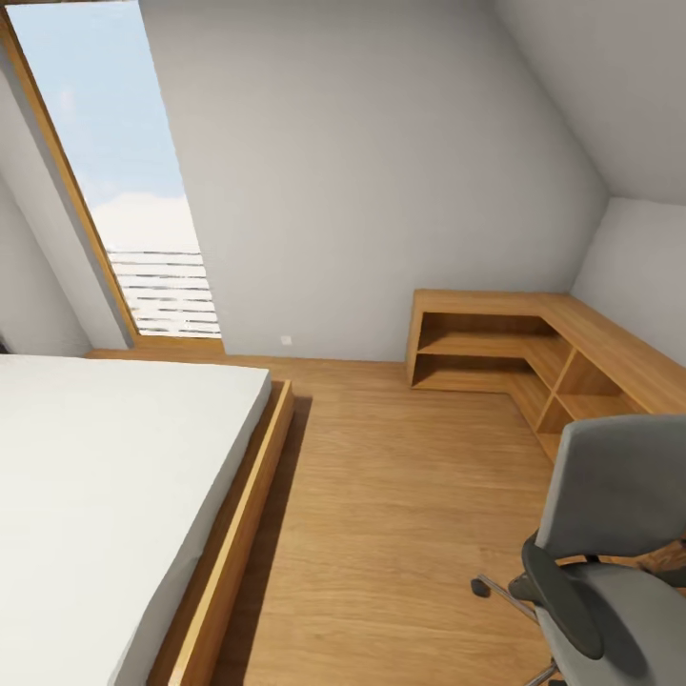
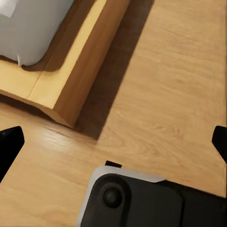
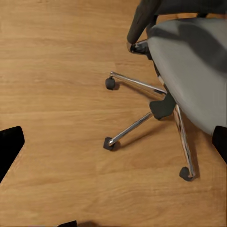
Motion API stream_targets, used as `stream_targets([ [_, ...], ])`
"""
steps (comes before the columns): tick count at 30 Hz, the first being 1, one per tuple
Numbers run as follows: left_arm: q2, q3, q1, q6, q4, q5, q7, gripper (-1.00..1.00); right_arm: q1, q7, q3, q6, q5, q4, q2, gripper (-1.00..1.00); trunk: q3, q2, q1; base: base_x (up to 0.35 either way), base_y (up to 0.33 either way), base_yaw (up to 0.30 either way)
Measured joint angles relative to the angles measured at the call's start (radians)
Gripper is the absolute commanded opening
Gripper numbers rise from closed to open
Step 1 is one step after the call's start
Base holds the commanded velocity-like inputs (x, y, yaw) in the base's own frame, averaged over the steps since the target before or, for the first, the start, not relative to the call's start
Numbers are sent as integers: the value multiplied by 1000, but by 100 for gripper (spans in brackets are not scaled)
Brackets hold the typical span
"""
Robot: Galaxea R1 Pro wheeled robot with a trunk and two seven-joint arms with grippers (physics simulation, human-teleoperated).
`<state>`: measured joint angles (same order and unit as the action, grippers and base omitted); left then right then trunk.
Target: In the bedroom, organize the workspace by keeping the computer under the desk, ensuring the monitor is on the desk, placing the keyboard on the desk next to the monitor, placing the mouse on the desk next to the keyboard, moving the folder from the swivel chair onto the desk next to the mouse, stacking the notebook on top of the folder with the pen on top of the notebook, and positioning the swivel chair next to the desk.
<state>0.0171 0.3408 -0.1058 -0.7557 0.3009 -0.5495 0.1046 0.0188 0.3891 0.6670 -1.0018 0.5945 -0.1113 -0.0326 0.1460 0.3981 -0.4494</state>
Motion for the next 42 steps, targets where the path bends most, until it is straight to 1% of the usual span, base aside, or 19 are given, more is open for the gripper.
stream_targets([
  [2, 1, 0, -1, 31, 44, 0, 19, 100, 3, 1, 0, 2, 2, -20, -3, 100, 0, 0, 0, 0, 0, 3],
  [4, 2, -1, 0, 85, 88, 1, 47, 100, 7, 2, -1, 7, 4, -35, -5, 100, 0, 0, 0, 0, 0, 2],
  [5, 2, 0, 1, 159, 133, 5, 81, 100, 20, 3, -1, 18, 4, -45, -6, 100, 0, 0, 0, 0, 0, 1],
  [9, 3, -1, 10, 343, 240, 9, 143, 100, 74, 4, -2, 65, 6, -56, -6, 100, 0, 0, 0, 0, 0, 0],
  [10, 3, 0, 19, 429, 300, 12, 163, 100, 109, 4, -1, 108, 5, -59, -5, 100, 0, 0, 0, 0, 0, 0],
  [12, 3, -1, 30, 508, 362, 14, 177, 100, 149, 2, -2, 166, 7, -61, -4, 100, 0, 0, 0, 0, 0, 0],
  [15, 1, -1, 57, 603, 435, 14, 195, 100, 206, 0, -3, 274, 7, -64, -2, 100, 0, 0, 0, 0, 0, 0],
  [16, -2, 0, 83, 656, 465, 15, 208, 100, 238, -1, -2, 345, 6, -70, -1, 100, 0, 0, 0, 0, 0, 0],
  [20, -16, 2, 155, 750, 496, 7, 228, 100, 294, -2, -5, 470, 5, -102, 0, 100, 0, 0, 0, 0, 0, 0],
  [21, -23, 3, 186, 785, 496, 4, 233, 100, 310, -2, -5, 513, 4, -122, 0, 100, -1, 0, 0, 0, 0, 0],
  [25, -33, 2, 228, 828, 476, 3, 235, 100, 327, -11, -7, 562, 5, -148, 0, 100, 0, 0, 0, 0, 0, 0],
  [26, -36, 3, 238, 837, 464, 4, 235, 100, 332, -23, -6, 574, 5, -152, 1, 100, 0, 0, 0, 0, 0, 0],
  [29, -39, 5, 248, 837, 444, 6, 234, 100, 335, -52, -6, 582, 5, -152, 1, 100, 0, 0, 0, 0, 0, 0],
  [31, -40, 7, 251, 824, 430, 8, 234, 100, 337, -76, -4, 583, 3, -148, 1, 100, 0, 0, 0, 0, 0, 0],
  [33, -41, 12, 254, 782, 415, 9, 234, 100, 338, -110, -2, 579, 3, -136, 1, 100, 0, 0, 0, 0, 0, 0],
  [37, -42, 19, 255, 723, 402, 11, 235, 100, 339, -135, -2, 556, 5, -101, 1, 100, 0, 0, 0, 0, 0, 0],
  [38, -42, 21, 256, 713, 398, 11, 235, 100, 339, -139, -1, 546, 6, -90, 2, 100, 0, 0, 0, 26, 10, 0],
  [39, -42, 27, 256, 698, 387, 11, 235, 100, 339, -144, -1, 519, 8, -68, 5, 100, 0, 0, 0, 59, 31, 0],
  [42, -42, 39, 256, 683, 365, 11, 235, 100, 339, -149, -1, 473, 9, -41, 9, 100, 0, 0, 0, 125, 86, 0],
])
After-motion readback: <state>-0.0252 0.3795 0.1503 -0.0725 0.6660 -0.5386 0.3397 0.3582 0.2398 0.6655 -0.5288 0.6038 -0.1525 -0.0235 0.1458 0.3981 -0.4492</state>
